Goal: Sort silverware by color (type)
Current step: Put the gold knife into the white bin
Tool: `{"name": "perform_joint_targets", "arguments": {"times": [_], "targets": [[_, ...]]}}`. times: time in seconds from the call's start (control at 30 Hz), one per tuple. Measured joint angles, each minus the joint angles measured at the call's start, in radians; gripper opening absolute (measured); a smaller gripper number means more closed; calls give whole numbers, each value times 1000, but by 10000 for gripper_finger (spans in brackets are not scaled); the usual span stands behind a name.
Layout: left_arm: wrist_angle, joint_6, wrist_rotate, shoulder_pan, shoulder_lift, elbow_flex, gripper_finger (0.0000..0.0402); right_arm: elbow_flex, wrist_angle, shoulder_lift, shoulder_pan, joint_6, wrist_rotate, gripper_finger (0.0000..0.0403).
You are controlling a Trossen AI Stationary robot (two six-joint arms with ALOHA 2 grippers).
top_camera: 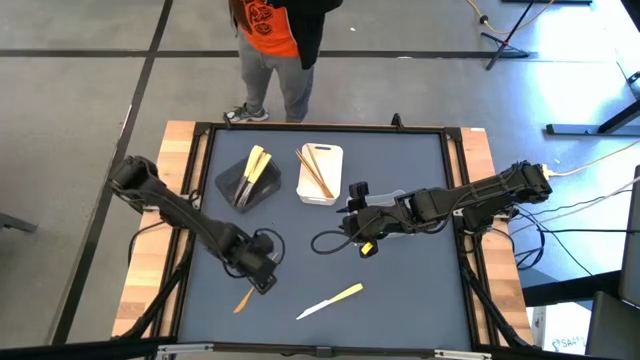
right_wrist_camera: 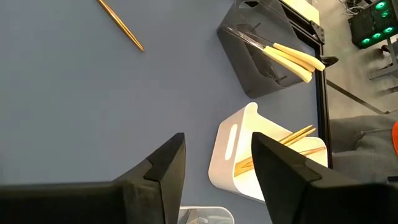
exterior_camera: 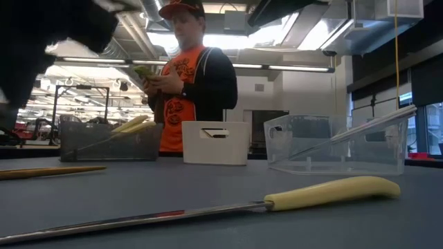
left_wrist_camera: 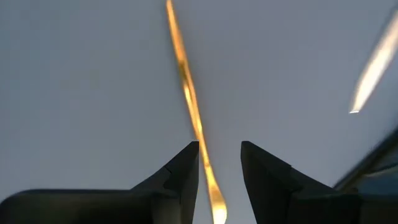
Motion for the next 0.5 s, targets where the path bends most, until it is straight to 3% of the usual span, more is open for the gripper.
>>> {"name": "perform_joint_targets", "arguments": {"times": [0.5], "targets": [[20,-3,25,28,147,0,112,0,0,0,0,0,0,172]]}}
